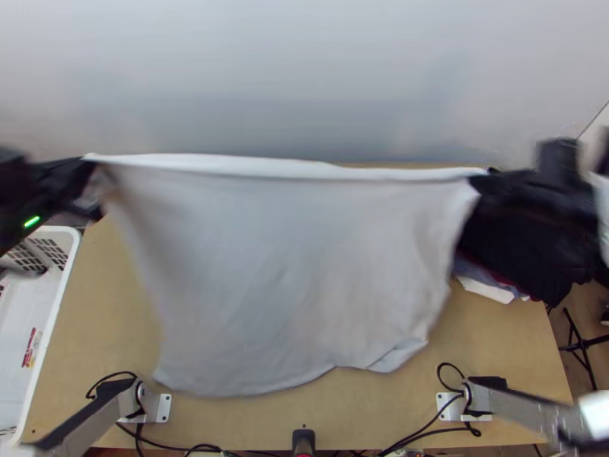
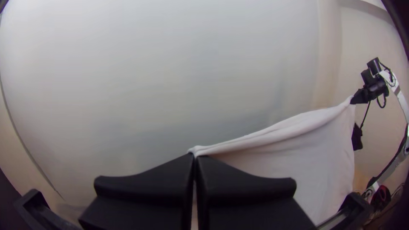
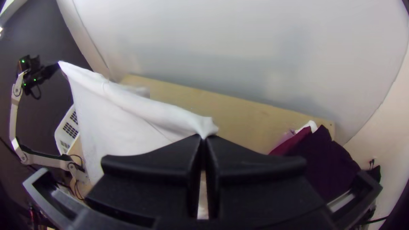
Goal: Fold the t-shirt
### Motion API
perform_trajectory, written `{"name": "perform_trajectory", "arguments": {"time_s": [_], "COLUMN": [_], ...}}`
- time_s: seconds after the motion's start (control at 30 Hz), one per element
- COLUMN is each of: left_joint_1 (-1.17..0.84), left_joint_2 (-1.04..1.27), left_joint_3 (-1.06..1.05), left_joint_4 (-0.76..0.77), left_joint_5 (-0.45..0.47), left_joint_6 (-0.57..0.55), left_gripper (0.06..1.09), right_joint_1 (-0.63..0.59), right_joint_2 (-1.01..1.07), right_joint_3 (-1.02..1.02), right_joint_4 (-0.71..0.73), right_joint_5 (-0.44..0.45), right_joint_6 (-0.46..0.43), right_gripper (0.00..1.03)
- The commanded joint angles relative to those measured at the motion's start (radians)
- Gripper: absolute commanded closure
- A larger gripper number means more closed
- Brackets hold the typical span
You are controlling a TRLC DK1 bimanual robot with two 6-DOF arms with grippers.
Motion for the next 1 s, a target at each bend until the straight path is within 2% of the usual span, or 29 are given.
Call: {"name": "perform_trajectory", "arguments": {"time_s": [0.0,0.1,0.2,0.27,0.33,0.53,0.73,0.97], "left_joint_1": [-0.102,-0.153,-0.180,-0.193,-0.211,-0.236,-0.234,-0.214], "left_joint_2": [0.252,0.411,0.563,0.632,0.667,0.764,0.781,0.670], "left_joint_3": [-0.283,-0.270,-0.224,-0.204,-0.187,-0.145,-0.188,-0.267], "left_joint_4": [0.367,0.447,0.490,0.510,0.517,0.519,0.511,0.425], "left_joint_5": [-0.153,-0.210,-0.300,-0.349,-0.356,-0.431,-0.432,-0.432], "left_joint_6": [0.086,0.094,0.112,0.120,0.111,0.123,0.169,0.183], "left_gripper": [1.05,1.05,1.05,1.05,1.05,1.05,1.05,1.05], "right_joint_1": [0.015,0.035,0.058,0.069,0.079,0.124,0.171,0.191], "right_joint_2": [0.369,0.587,0.749,0.814,0.851,0.936,0.947,0.705], "right_joint_3": [-0.053,0.060,0.207,0.292,0.344,0.413,0.382,0.149], "right_joint_4": [0.123,0.123,0.123,0.123,0.123,0.140,0.019,-0.002], "right_joint_5": [0.051,0.091,0.169,0.192,0.210,0.227,0.240,0.243], "right_joint_6": [-0.144,-0.197,-0.196,-0.191,-0.176,-0.150,-0.122,-0.096], "right_gripper": [1.00,1.00,1.00,1.00,1.00,1.00,1.00,1.00]}}
